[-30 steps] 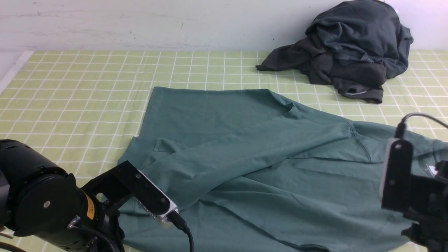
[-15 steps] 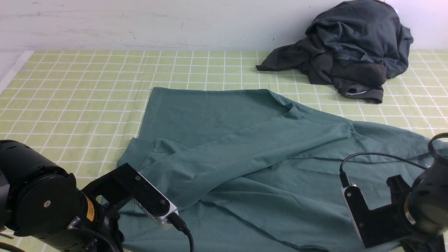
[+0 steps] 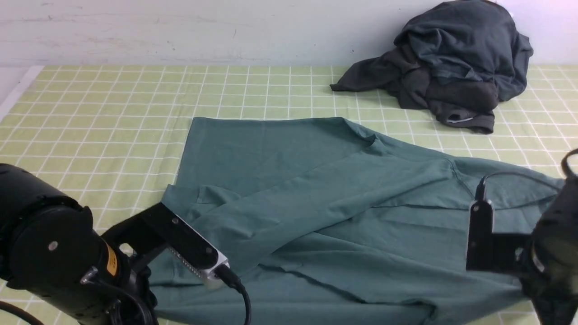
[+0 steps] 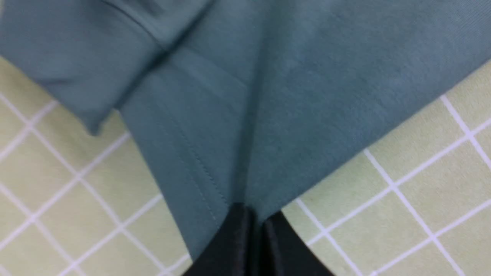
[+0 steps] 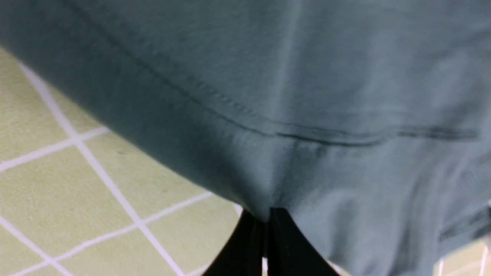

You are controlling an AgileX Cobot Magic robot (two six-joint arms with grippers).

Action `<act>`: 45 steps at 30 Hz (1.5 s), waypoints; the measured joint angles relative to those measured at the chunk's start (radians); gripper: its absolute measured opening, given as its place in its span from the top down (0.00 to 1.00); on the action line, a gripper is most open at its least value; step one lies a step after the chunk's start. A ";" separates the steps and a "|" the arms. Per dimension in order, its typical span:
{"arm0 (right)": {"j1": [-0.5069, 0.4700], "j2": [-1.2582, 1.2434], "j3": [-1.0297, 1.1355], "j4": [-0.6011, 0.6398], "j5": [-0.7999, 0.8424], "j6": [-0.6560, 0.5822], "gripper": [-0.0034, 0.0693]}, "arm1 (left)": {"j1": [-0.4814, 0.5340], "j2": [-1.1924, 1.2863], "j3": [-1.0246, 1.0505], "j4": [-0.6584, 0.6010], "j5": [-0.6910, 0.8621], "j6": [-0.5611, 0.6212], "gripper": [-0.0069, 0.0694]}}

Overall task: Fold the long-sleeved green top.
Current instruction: Use both arms simultaneously to clamp the lower edge of the clothing fabric, then use both arms to drag the lower edge of the fabric forward and fold it over the upper edge

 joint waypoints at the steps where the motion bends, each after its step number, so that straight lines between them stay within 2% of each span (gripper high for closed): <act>1: 0.000 -0.008 -0.037 0.008 0.035 0.028 0.96 | 0.000 -0.003 -0.018 0.020 0.002 -0.016 0.91; 5: -0.001 -0.014 -0.161 0.022 0.087 0.067 0.96 | 0.003 0.007 -0.098 0.085 -0.008 -0.083 0.90; 10: -0.033 0.023 -0.300 0.030 -0.006 0.065 0.96 | 0.075 0.108 -0.266 0.096 -0.061 -0.120 0.90; 12: -0.069 0.082 -0.383 0.030 -0.071 0.060 0.96 | 0.145 0.220 -0.391 0.096 -0.085 -0.125 0.89; 19: -0.159 0.305 -0.619 0.039 -0.174 0.059 0.96 | 0.278 0.536 -0.748 0.097 -0.115 -0.125 0.89; 23: -0.179 0.456 -0.770 0.067 -0.178 0.059 0.96 | 0.318 0.712 -0.948 0.099 -0.172 -0.130 0.89; 28: -0.215 0.632 -0.945 0.098 -0.180 0.075 0.96 | 0.339 0.900 -1.172 0.099 -0.187 -0.191 0.89; 32: -0.250 0.736 -1.052 0.191 -0.177 0.116 0.90 | 0.350 1.040 -1.317 0.096 -0.186 -0.205 0.87; 35: -0.264 0.769 -1.095 0.216 -0.159 0.132 0.77 | 0.359 1.140 -1.414 0.096 -0.182 -0.205 0.77; 36: -0.264 0.770 -1.098 0.216 -0.156 0.133 0.77 | 0.360 1.145 -1.419 0.096 -0.181 -0.205 0.77; 37: -0.266 0.772 -1.121 0.215 -0.135 0.151 0.68 | 0.366 1.184 -1.466 0.099 -0.179 -0.205 0.64; 38: -0.266 0.772 -1.136 0.212 -0.120 0.166 0.65 | 0.370 1.195 -1.483 0.102 -0.178 -0.207 0.59; 39: -0.266 0.772 -1.144 0.210 -0.111 0.170 0.63 | 0.372 1.199 -1.490 0.104 -0.178 -0.209 0.57; 40: -0.266 0.771 -1.181 0.204 -0.073 0.206 0.60 | 0.381 1.204 -1.511 0.113 -0.168 -0.212 0.47; 43: -0.267 0.757 -1.274 0.224 0.028 0.310 0.60 | 0.400 1.195 -1.560 0.128 -0.113 -0.216 0.32; 45: -0.268 0.744 -1.311 0.311 0.070 0.322 0.65 | 0.407 1.181 -1.586 0.122 -0.048 -0.216 0.30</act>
